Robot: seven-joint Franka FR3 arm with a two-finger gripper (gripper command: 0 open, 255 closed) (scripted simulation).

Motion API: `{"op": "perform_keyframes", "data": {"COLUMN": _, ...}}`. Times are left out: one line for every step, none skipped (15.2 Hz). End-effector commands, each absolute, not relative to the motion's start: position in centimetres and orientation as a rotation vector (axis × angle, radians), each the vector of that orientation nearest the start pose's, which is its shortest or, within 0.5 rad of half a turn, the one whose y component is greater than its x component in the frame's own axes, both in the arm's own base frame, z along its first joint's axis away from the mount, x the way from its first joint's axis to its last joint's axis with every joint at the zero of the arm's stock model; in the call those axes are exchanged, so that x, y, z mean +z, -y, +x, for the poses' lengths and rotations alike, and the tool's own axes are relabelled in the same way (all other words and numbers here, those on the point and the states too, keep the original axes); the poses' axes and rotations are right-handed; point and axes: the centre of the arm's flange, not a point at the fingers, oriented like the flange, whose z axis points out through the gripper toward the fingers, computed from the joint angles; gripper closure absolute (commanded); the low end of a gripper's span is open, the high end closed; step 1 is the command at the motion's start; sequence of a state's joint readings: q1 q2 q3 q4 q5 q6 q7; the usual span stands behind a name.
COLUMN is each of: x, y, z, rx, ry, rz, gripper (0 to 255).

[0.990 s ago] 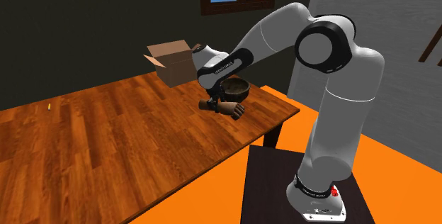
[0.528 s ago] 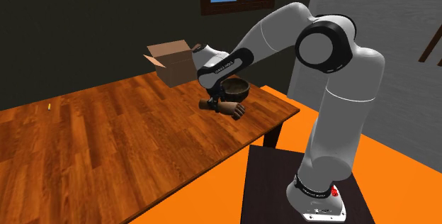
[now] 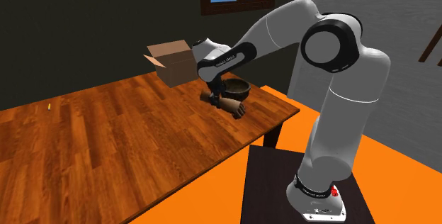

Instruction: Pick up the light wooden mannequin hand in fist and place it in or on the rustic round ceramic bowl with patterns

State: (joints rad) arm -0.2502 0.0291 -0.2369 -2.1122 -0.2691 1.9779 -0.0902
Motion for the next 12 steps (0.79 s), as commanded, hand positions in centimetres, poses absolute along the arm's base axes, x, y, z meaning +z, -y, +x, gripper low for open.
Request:
{"op": "perform_keyframes", "data": {"x": 40.2, "y": 26.3, "z": 46.1, "rx": 0.374, "ry": -0.446, "rz": -3.278, "gripper": 255}}
{"op": "perform_keyframes", "data": {"x": 40.8, "y": 26.3, "z": 46.1, "rx": 0.374, "ry": -0.446, "rz": -3.278, "gripper": 255}}
{"op": "perform_keyframes", "data": {"x": 41.3, "y": 26.3, "z": 46.1, "rx": 0.374, "ry": -0.446, "rz": -3.278, "gripper": 255}}
{"op": "perform_keyframes", "data": {"x": 41.8, "y": 26.3, "z": 46.1, "rx": 0.374, "ry": -0.446, "rz": -3.278, "gripper": 255}}
{"op": "perform_keyframes", "data": {"x": 42.3, "y": 26.3, "z": 46.1, "rx": 0.374, "ry": -0.446, "rz": -3.278, "gripper": 255}}
{"op": "perform_keyframes", "data": {"x": 42.9, "y": 26.3, "z": 46.1, "rx": 0.374, "ry": -0.446, "rz": -3.278, "gripper": 255}}
{"op": "perform_keyframes", "data": {"x": 43.4, "y": 26.3, "z": 46.1, "rx": 0.374, "ry": -0.446, "rz": -3.278, "gripper": 255}}
{"op": "perform_keyframes", "data": {"x": 43.9, "y": 26.3, "z": 46.1, "rx": 0.374, "ry": -0.446, "rz": -3.278, "gripper": 255}}
{"op": "perform_keyframes", "data": {"x": 44.5, "y": 26.3, "z": 46.1, "rx": 0.374, "ry": -0.446, "rz": -3.278, "gripper": 255}}
{"op": "perform_keyframes", "data": {"x": 45.0, "y": 26.3, "z": 46.1, "rx": 0.374, "ry": -0.446, "rz": -3.278, "gripper": 255}}
{"op": "perform_keyframes", "data": {"x": 45.5, "y": 26.3, "z": 46.1, "rx": 0.374, "ry": -0.446, "rz": -3.278, "gripper": 255}}
{"op": "perform_keyframes", "data": {"x": 46.0, "y": 26.3, "z": 46.1, "rx": 0.374, "ry": -0.446, "rz": -3.278, "gripper": 255}}
